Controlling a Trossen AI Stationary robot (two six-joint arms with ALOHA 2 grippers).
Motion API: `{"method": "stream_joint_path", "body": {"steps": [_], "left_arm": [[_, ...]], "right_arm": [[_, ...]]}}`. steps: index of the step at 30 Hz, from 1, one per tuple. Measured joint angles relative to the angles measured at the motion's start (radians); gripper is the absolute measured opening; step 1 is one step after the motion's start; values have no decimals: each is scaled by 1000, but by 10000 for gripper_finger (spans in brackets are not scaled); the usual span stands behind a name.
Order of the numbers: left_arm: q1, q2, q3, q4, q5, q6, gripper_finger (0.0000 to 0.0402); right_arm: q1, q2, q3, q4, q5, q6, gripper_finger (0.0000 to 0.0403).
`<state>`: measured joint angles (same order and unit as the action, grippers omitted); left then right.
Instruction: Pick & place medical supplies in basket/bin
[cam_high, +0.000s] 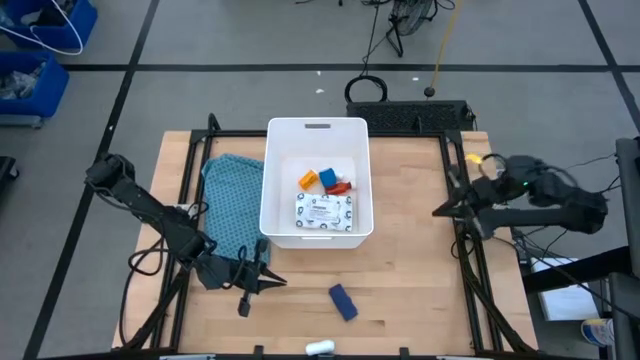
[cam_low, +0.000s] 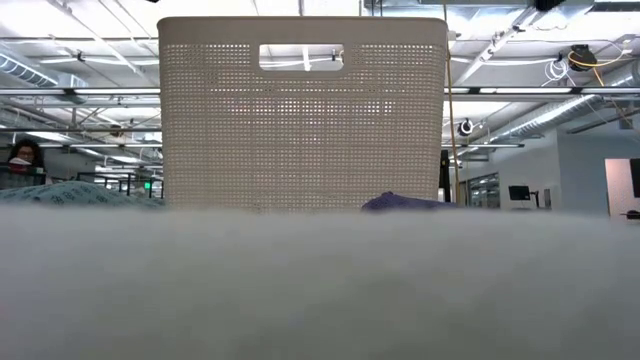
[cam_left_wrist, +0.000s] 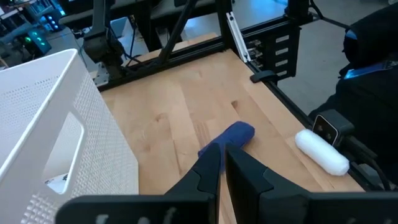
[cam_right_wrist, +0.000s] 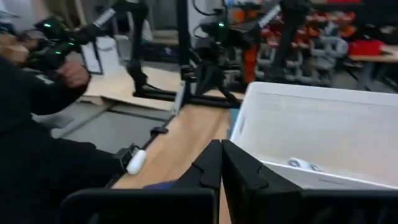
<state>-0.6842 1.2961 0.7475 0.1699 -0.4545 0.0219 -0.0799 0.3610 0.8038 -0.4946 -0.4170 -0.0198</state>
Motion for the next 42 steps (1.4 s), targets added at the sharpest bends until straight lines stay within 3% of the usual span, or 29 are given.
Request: {"method": "stream_joint_path", "body": {"steps": [5,19,23,29,34,42], "left_arm": [[0,0,0,1,0,-6,26],[5,0,0,-1,0,-64,26],[22,0,0,0,-1,-84,26],[63,0,28,24,1,-123,26],[88,68,177,-107,14,-115,26],[101,337,631,-367,-11,16,26]], "right_arm": [[0,-60,-171,155,-55,1,1],[0,-141,-551,586,-76,61,0],[3,-142,-615,696,-115,62,0],[3,-142,-625,707,-112,41,0],[3,-141,-625,700,-112,35,0],[3,-141,-625,700,-110,35,0]]}}
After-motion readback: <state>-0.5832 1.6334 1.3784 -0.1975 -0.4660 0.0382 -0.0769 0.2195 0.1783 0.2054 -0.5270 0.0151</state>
